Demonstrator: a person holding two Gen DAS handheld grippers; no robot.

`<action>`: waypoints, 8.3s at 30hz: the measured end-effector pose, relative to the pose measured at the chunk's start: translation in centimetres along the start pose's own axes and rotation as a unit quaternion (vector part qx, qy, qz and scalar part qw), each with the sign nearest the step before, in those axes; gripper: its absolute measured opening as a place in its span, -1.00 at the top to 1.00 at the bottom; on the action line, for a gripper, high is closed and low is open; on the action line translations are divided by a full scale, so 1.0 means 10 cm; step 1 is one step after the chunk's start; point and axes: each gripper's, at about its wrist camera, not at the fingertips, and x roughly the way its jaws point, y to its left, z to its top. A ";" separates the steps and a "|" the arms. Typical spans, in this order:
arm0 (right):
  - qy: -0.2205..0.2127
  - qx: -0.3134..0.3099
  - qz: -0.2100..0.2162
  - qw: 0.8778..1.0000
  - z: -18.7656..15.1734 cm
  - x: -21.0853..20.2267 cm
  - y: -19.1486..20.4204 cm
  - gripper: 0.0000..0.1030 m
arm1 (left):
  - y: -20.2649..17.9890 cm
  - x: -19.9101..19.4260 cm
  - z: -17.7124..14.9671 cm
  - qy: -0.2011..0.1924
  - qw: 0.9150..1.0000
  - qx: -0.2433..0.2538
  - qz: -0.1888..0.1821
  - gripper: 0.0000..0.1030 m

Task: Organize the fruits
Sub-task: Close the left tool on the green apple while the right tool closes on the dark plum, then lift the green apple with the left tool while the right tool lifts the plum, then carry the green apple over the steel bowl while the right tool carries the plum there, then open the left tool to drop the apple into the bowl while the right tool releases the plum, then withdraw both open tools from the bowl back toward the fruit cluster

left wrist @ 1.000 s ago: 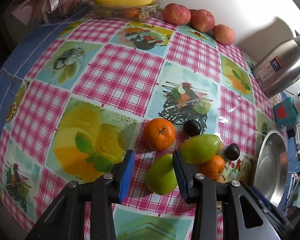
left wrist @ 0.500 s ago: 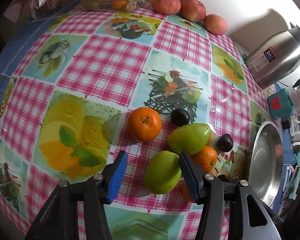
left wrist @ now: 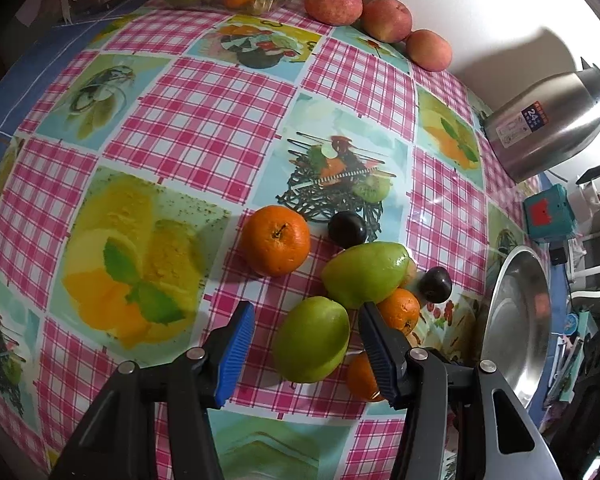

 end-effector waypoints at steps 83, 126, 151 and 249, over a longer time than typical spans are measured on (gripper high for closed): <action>-0.027 0.025 0.092 0.995 0.03 -0.36 -0.05 0.51 | 0.00 0.20 -0.04 0.021 1.000 -0.009 0.008 0.17; -0.119 0.121 -0.014 0.985 0.16 -0.87 -0.91 0.51 | -0.63 -0.32 -0.19 -0.040 0.995 0.087 -0.037 0.19; -0.150 0.205 -0.041 0.966 0.29 -1.09 -1.72 0.51 | -2.10 -0.02 -0.49 -0.021 0.966 0.259 -0.009 0.18; -0.112 0.090 -0.086 0.986 0.35 -0.74 -1.31 -0.89 | -0.94 -0.15 -0.18 -0.115 0.978 0.150 0.084 -1.00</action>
